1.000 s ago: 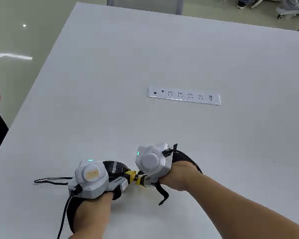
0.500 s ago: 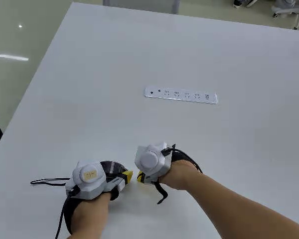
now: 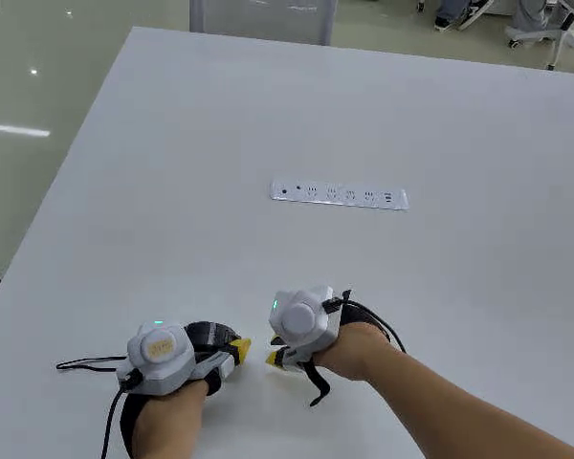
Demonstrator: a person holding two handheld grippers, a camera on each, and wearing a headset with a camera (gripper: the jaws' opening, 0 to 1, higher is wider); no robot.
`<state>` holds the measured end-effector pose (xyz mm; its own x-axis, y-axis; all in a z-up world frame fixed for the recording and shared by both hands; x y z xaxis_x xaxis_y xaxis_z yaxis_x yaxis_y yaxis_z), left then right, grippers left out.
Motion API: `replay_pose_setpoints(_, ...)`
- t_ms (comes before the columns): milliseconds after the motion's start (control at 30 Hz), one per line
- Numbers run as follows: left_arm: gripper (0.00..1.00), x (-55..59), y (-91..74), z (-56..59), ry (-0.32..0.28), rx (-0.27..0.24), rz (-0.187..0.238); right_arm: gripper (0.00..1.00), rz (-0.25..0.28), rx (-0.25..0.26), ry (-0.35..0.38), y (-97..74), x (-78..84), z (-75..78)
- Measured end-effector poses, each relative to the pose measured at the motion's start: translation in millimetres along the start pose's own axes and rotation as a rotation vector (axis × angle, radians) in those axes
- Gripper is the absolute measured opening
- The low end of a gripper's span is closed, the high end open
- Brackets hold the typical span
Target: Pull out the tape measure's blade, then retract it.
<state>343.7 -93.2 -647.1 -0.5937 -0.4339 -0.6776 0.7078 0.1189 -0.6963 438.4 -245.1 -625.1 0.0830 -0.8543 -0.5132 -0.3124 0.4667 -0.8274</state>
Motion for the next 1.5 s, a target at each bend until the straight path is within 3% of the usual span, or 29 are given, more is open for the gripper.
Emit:
replay_pose_setpoints(200, 0.74, -0.6, -14.4, -9.9, 0.093, 0.07, 0.023, 0.23, 0.05, 0.039, 0.034, -16.8, 20.9, -17.3)
replay_pose_setpoints(267, 0.77, -2.9, -21.4, -17.8, 0.18, 0.099, 0.054, 0.25, 0.079, 0.062, 0.048, -25.7, 30.4, -24.7)
replay_pose_setpoints(333, 0.81, -3.6, -29.6, -28.4, 0.274, 0.098, 0.068, 0.28, 0.105, 0.087, 0.074, -33.5, 42.1, -30.6)
replay_pose_setpoints(433, 0.9, -3.0, -40.6, -40.1, 0.347, 0.133, 0.08, 0.32, 0.13, 0.12, 0.096, -44.4, 57.7, -42.2)
replay_pose_setpoints(467, 0.92, -4.2, -48.5, -43.5, 0.397, 0.152, 0.102, 0.33, 0.151, 0.139, 0.107, -49.2, 63.9, -47.8)
replay_pose_setpoints(567, 1.0, -2.0, -65.3, -52.4, 0.454, 0.204, 0.148, 0.39, 0.199, 0.19, 0.136, -62.1, 78.8, -61.1)
replay_pose_setpoints(767, 1.0, 11.6, -95.5, -78.7, 0.435, 0.248, 0.121, 0.54, 0.308, 0.292, 0.219, -84.2, 117.9, -90.9)
replay_pose_setpoints(867, 1.0, 14.3, -114.1, -86.0, 0.477, 0.273, 0.163, 0.6, 0.338, 0.34, 0.228, -94.9, 138.1, -108.3)
replay_pose_setpoints(933, 1.0, 16.1, -125.6, -90.6, 0.462, 0.29, 0.185, 0.68, 0.359, 0.398, 0.227, -103.4, 151.9, -119.8)
replay_pose_setpoints(1033, 1.0, 18.0, -138.5, -97.5, 0.444, 0.27, 0.206, 0.78, 0.403, 0.443, 0.25, -115.9, 170.3, -136.4)
replay_pose_setpoints(1167, 1.0, 22.2, -149.4, -106.7, 0.391, 0.267, 0.232, 0.81, 0.461, 0.509, 0.318, -135.0, 195.9, -155.3)
replay_pose_setpoints(1300, 1.0, 26.5, -159.1, -111.7, 0.408, 0.258, 0.243, 0.83, 0.498, 0.536, 0.354, -146.7, 219.0, -174.5)
replay_pose_setpoints(1500, 1.0, 32.9, -163.2, -124.4, 0.374, 0.26, 0.227, 0.98, 0.553, 0.557, 0.412, -149.4, 241.8, -194.3)
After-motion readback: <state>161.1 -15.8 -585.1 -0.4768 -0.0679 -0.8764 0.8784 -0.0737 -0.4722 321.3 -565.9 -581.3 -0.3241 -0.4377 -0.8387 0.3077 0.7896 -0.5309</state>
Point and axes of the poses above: the centre of the closed fingertips' face, and the gripper's own axes: y roughly forward along the fingers, z roughly to its right, x roughly out of its underside, the point moved 10 cm from there along -y, roughly backward along the fingers, and after that the axes turned 13 degrees about -x, right-handed, at the moved point
